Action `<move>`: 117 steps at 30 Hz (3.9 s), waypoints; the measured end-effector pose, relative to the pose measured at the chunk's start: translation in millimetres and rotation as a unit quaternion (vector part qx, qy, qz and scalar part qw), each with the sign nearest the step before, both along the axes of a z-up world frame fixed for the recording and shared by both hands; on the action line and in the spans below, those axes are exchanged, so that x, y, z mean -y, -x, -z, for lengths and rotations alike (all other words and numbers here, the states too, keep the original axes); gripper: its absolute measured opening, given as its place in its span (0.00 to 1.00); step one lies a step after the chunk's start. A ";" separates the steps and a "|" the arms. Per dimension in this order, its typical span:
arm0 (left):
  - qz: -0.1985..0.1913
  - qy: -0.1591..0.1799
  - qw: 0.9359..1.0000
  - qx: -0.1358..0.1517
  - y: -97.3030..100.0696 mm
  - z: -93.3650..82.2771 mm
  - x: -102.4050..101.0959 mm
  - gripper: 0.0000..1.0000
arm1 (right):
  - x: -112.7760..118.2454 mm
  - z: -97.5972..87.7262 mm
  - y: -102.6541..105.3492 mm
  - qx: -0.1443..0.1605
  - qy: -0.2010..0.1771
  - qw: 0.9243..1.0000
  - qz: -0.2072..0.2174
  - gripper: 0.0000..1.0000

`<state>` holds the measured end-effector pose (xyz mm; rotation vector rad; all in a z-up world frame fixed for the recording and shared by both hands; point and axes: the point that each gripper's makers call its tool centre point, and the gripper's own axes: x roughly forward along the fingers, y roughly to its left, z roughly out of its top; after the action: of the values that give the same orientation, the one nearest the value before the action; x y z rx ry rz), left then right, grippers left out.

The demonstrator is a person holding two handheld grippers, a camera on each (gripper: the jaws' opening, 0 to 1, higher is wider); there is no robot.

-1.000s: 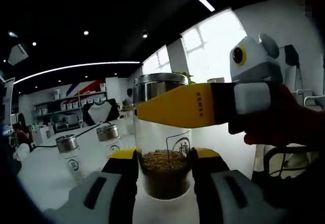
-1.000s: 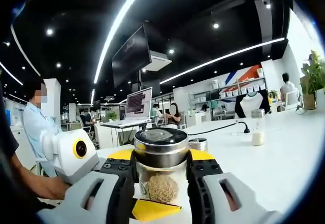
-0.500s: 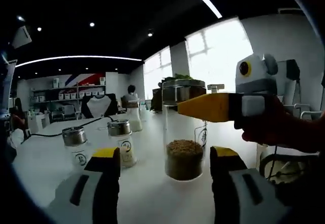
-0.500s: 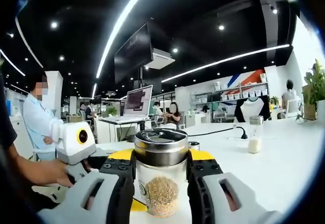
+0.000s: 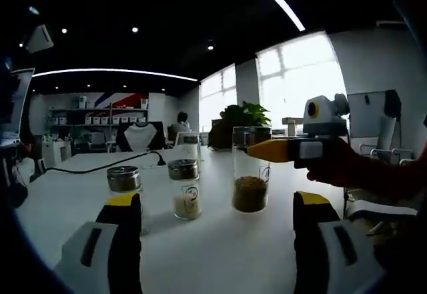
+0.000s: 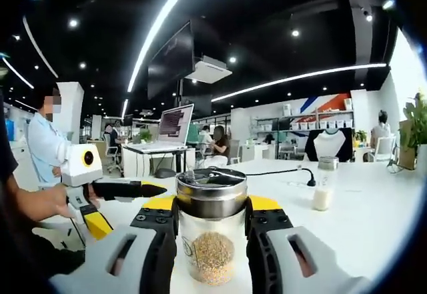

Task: Rotate the seasoning bottle until the label or dispensing opening points toward the visible target arrow and the bottle remains upright within the marked orientation range

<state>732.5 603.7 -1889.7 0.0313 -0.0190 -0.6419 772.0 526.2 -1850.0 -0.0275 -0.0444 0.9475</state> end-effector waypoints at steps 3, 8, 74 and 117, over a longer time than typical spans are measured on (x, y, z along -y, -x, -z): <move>-0.001 -0.006 1.000 0.000 -0.5 0.9 -4.1 1.00 | 1.7 1.7 -7.8 -0.002 0.006 1.000 -0.001 0.37; 0.001 0.010 1.000 -0.005 -2.0 -0.2 -10.6 1.00 | 1.0 3.3 -18.4 0.000 0.014 1.000 -0.003 0.37; -0.020 -0.015 0.999 -0.040 -4.3 4.1 -46.5 1.00 | 15.2 15.8 -64.3 -0.020 0.008 1.000 0.017 0.38; -0.022 -0.022 0.999 -0.039 -4.1 4.5 -48.8 1.00 | 15.8 1.1 -62.2 -0.005 0.061 0.998 0.004 0.37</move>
<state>736.6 652.5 -1894.2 0.0487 0.0703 -0.6000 834.2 510.4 -1851.1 -0.1354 0.0236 0.9411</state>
